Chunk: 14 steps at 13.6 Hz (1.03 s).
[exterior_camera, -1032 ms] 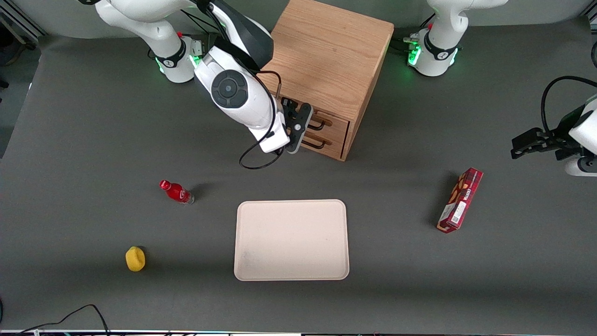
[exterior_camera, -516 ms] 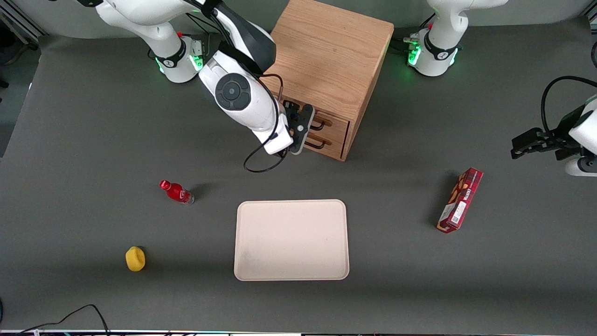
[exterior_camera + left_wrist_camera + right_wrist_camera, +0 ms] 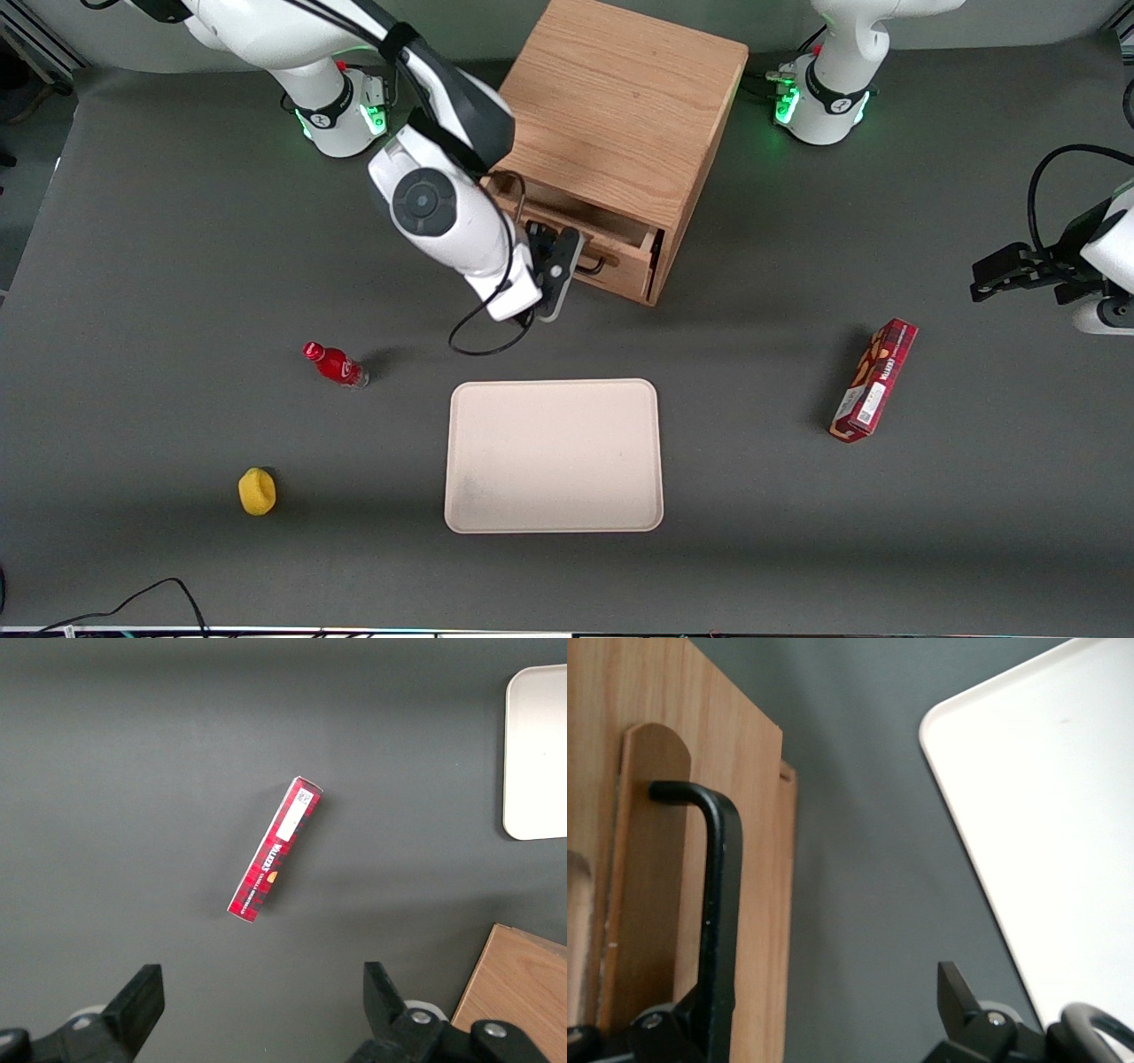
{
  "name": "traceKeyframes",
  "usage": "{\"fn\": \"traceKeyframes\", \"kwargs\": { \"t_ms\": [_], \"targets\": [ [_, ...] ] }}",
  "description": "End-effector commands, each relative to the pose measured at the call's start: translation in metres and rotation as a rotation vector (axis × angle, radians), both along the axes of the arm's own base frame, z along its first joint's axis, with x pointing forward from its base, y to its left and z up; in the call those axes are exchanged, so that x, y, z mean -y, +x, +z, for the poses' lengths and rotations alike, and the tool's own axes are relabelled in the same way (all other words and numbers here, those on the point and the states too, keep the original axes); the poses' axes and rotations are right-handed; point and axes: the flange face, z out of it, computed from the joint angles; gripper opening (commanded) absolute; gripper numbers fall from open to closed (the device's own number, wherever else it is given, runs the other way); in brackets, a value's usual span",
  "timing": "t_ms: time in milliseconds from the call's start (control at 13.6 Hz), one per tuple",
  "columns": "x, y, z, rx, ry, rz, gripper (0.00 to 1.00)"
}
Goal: Open upper drawer
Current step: 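Pull the handle with the right gripper, sliding the upper drawer outward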
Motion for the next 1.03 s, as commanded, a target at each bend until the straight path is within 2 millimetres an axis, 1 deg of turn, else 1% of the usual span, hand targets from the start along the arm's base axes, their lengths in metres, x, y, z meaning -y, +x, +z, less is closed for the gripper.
{"fn": "traceKeyframes", "kwargs": {
  "t_ms": [0,147,221,295,368,958],
  "targets": [
    [0.007,0.015,-0.005,0.031,-0.006,0.015,1.0],
    [0.013,0.022,-0.004,0.039,-0.008,0.003,1.0],
    [0.02,0.028,-0.004,0.043,-0.011,-0.007,1.0],
    [0.026,0.036,0.001,0.064,-0.008,0.002,1.0],
    [0.034,0.043,-0.001,0.072,-0.012,0.008,1.0],
    [0.076,0.091,0.021,0.157,-0.013,-0.042,1.0]
  ]
}}
